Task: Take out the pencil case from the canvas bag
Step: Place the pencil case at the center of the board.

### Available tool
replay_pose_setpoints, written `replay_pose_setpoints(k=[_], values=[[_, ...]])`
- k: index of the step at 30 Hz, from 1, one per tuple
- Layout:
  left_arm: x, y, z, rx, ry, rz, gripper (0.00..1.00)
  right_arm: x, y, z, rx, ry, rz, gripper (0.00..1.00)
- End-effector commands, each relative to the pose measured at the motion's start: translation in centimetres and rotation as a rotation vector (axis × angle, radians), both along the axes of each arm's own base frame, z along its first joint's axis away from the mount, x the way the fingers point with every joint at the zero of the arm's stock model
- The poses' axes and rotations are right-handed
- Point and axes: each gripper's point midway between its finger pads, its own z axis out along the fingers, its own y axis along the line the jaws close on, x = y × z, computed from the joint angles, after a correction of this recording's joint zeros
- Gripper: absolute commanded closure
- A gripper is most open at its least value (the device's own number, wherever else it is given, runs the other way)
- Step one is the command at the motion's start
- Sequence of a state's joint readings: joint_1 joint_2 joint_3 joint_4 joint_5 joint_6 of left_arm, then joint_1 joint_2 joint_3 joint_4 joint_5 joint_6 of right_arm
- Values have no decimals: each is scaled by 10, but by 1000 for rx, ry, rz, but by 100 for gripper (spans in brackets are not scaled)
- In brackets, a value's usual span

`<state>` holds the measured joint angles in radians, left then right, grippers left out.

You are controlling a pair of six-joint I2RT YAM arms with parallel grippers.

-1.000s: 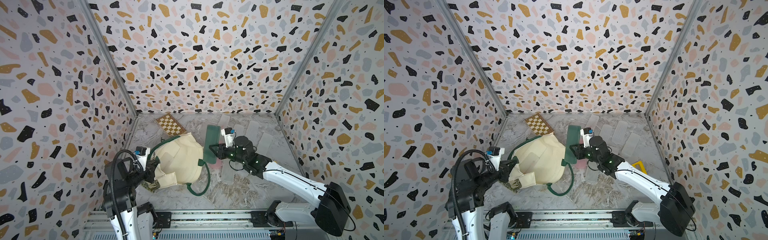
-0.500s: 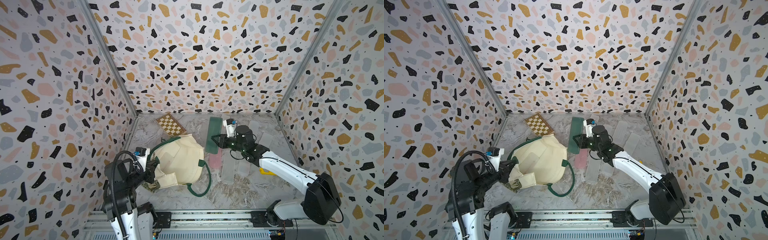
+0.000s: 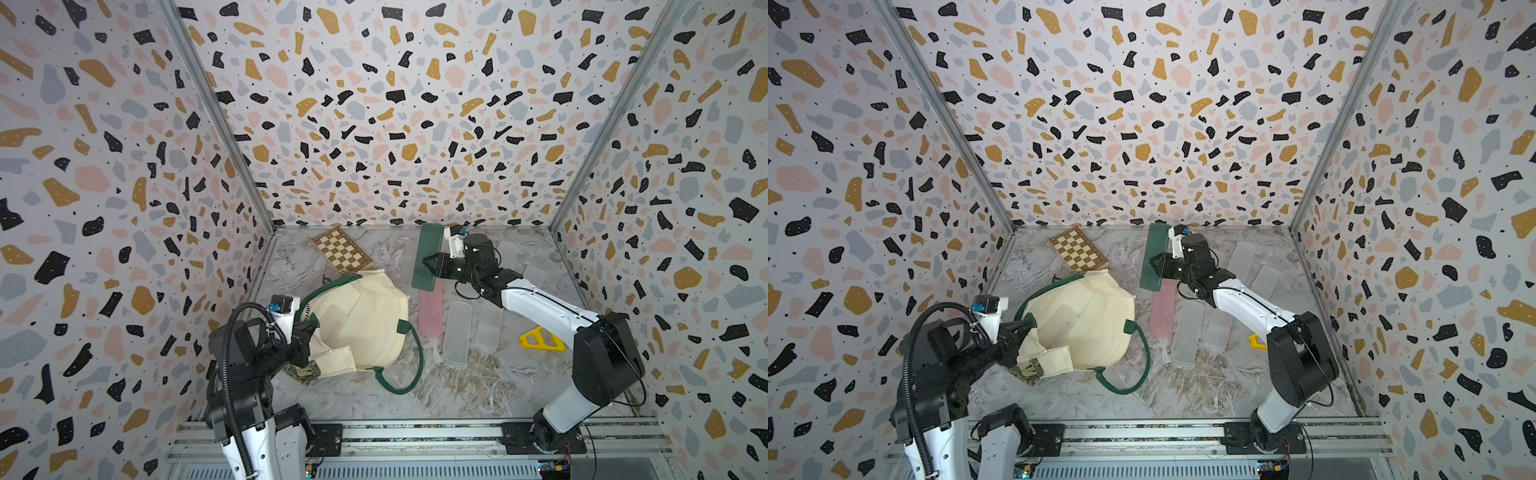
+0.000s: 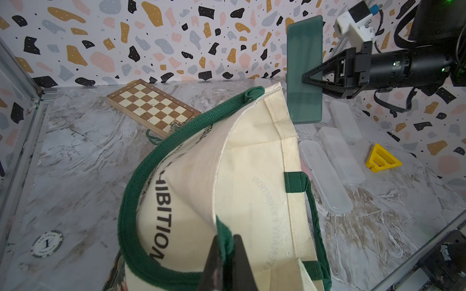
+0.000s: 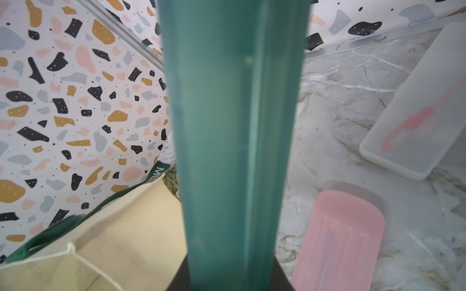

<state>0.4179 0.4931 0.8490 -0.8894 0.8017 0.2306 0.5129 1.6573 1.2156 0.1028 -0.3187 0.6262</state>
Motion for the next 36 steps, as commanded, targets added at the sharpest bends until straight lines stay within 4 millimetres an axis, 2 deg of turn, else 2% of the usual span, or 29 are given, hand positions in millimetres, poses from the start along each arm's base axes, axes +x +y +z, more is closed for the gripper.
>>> replay_pose_setpoints(k=[1, 11, 25, 36], values=[[3, 2, 9, 16, -45, 5, 100, 23, 0, 28, 27, -70, -13, 79], [4, 2, 8, 13, -39, 5, 100, 75, 7, -3, 36, -22, -42, 79], [5, 3, 7, 9, -30, 4, 100, 140, 11, -56, 102, 83, -91, 80], [7, 3, 6, 7, -24, 4, 100, 174, 22, -92, 180, 173, -105, 79]])
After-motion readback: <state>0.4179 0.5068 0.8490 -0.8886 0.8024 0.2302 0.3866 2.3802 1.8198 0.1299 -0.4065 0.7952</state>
